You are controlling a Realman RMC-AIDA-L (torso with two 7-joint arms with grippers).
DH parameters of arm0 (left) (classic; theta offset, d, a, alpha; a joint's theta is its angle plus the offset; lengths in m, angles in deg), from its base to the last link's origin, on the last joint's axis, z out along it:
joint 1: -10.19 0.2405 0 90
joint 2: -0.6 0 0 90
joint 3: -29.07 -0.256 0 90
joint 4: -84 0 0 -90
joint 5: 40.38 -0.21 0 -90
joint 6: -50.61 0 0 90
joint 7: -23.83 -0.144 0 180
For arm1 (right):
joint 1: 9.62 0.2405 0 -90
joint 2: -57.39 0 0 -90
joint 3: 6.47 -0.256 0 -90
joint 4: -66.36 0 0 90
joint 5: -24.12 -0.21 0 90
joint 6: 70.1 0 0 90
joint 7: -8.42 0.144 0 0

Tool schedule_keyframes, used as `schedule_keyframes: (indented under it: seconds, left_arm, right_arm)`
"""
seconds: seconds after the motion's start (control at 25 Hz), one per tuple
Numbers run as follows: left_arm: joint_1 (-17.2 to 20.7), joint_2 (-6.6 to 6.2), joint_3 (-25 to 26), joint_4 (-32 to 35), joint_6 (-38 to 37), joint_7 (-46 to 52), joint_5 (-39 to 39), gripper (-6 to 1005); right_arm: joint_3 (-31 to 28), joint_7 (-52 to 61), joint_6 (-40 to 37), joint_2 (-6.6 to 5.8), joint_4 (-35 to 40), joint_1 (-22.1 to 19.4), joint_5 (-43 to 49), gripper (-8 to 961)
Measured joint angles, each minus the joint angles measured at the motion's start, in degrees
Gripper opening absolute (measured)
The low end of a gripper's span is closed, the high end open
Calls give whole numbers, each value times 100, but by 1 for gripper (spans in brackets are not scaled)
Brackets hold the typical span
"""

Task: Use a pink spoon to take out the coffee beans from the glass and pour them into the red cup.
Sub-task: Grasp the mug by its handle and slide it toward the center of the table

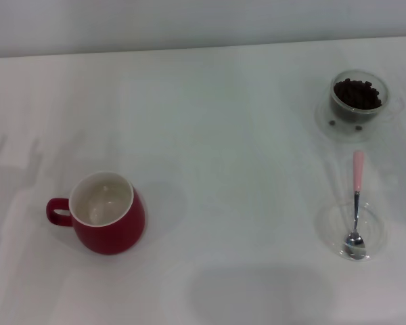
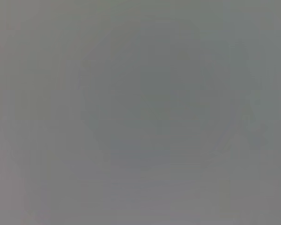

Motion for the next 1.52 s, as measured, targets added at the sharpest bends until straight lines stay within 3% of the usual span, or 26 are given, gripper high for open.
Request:
schedule_keyframes:
  seconds: [0.52, 1.52]
  left_arm:
    - [414, 7, 22, 39, 57, 0, 68, 604]
    - [576, 6, 7, -11, 526, 0, 15, 605]
  right_arm:
    - [81, 12, 173, 1, -182, 7, 39, 873]
    - [5, 79, 164, 9, -306, -37, 274, 873]
